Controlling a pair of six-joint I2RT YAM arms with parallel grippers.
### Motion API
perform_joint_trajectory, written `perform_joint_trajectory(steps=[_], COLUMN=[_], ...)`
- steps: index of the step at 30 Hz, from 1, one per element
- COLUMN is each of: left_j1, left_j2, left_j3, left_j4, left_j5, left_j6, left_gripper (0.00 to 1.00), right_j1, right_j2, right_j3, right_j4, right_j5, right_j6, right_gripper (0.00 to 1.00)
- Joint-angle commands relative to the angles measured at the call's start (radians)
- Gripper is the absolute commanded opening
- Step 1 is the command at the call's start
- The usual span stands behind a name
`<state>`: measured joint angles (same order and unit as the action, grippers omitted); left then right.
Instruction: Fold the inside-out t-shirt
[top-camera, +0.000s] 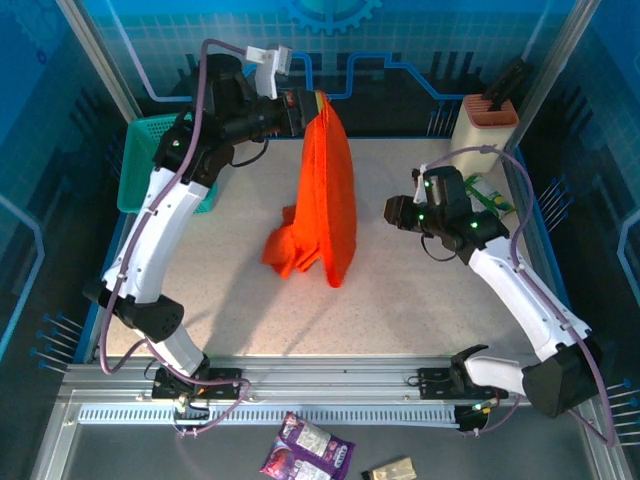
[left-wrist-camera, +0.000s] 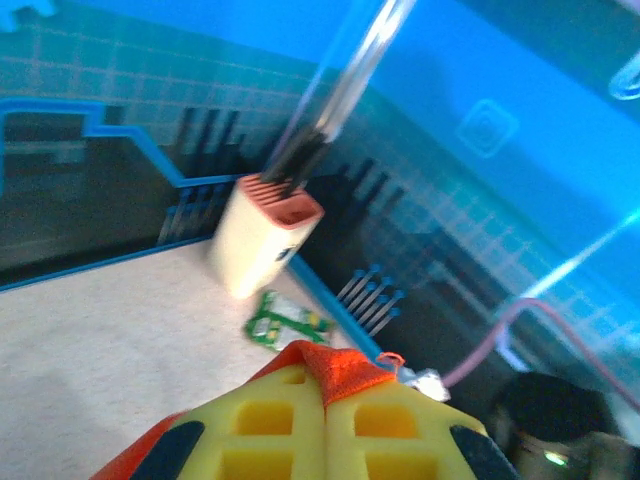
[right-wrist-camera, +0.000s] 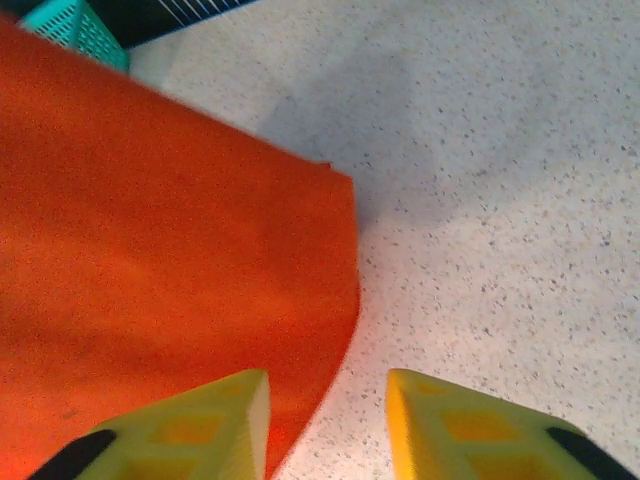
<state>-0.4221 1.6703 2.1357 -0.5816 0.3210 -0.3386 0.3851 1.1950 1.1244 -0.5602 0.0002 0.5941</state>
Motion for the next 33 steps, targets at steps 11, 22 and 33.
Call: perform_joint_trajectory(steps=[11, 22, 33], left_j1=[0.1, 0.118, 0.129], left_j2=[0.051, 0.049, 0.029], left_j3=[-0.304, -0.332, -0.328], left_j4=[0.024, 0.026, 0.021], left_j5=[-0.095, -0.078, -0.082], left_j6=[0.026, 0.026, 0.027], left_gripper=[0.0, 0.0, 0.0], right_j1=[0.132, 0.223, 0.233], right_j2=[0.099, 0.298, 0.343], right_j3=[-0.313, -0.35, -0.313], right_j4=[0.144, 0.164, 0.104], right_j5=[0.134, 0.145, 0.264], right_j6=[0.065, 0.125, 0.153], right_gripper=[0.66, 0.61, 0.09])
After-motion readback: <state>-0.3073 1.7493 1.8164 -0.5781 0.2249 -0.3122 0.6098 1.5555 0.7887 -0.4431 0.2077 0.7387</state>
